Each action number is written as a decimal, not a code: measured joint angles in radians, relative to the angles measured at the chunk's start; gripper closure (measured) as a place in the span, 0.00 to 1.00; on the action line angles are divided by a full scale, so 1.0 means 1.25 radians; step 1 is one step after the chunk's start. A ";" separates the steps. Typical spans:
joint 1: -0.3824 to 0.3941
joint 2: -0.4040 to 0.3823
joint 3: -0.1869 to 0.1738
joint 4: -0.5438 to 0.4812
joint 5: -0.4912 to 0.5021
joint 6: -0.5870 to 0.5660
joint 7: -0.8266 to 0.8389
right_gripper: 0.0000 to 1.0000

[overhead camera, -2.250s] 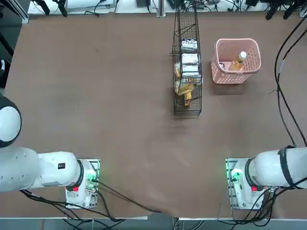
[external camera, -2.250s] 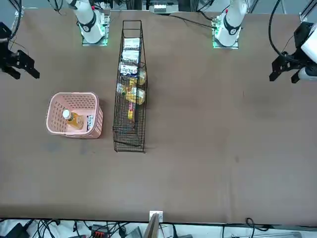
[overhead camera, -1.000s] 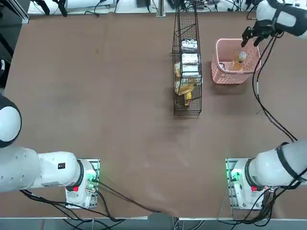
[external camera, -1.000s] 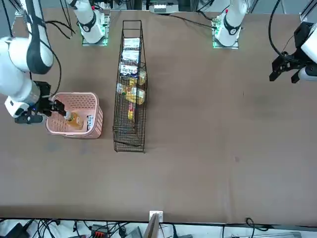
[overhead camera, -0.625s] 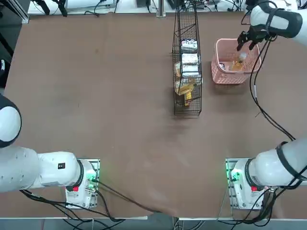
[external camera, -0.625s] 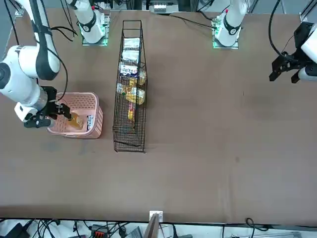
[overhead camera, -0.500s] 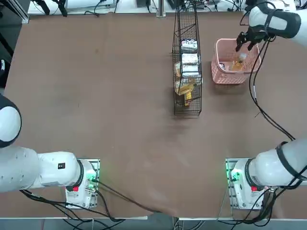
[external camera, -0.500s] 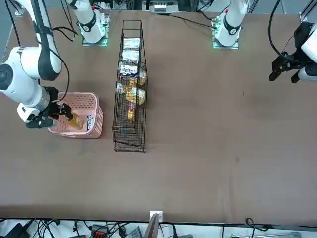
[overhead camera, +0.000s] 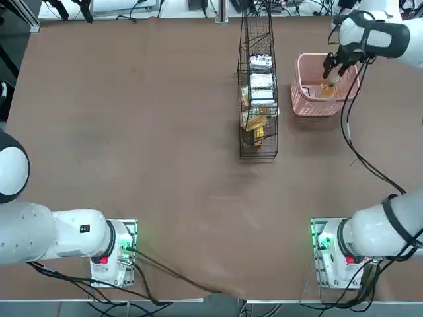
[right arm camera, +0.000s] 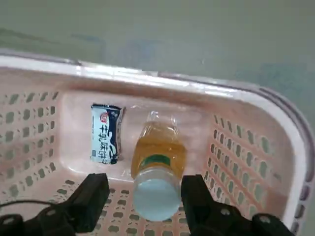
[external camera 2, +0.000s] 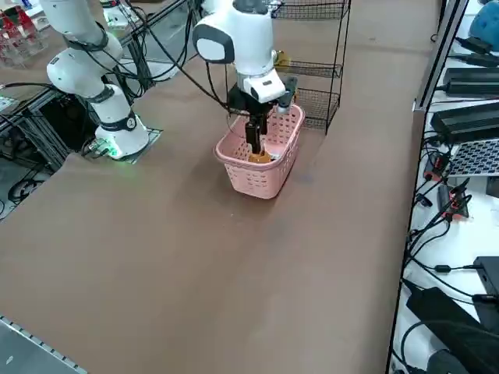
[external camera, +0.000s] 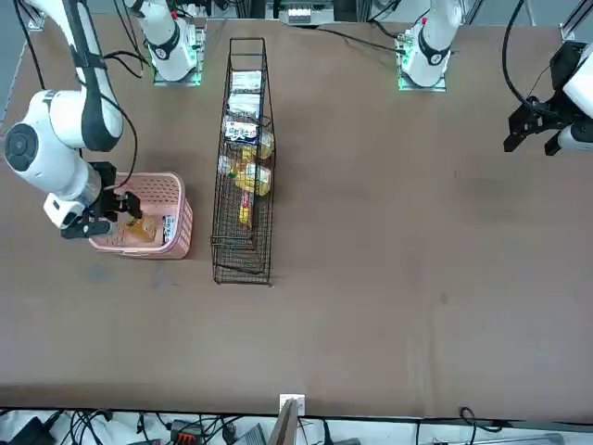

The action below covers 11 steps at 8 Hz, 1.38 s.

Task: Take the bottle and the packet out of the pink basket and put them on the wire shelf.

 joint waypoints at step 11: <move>-0.001 0.018 -0.005 -0.027 -0.010 0.072 -0.008 0.21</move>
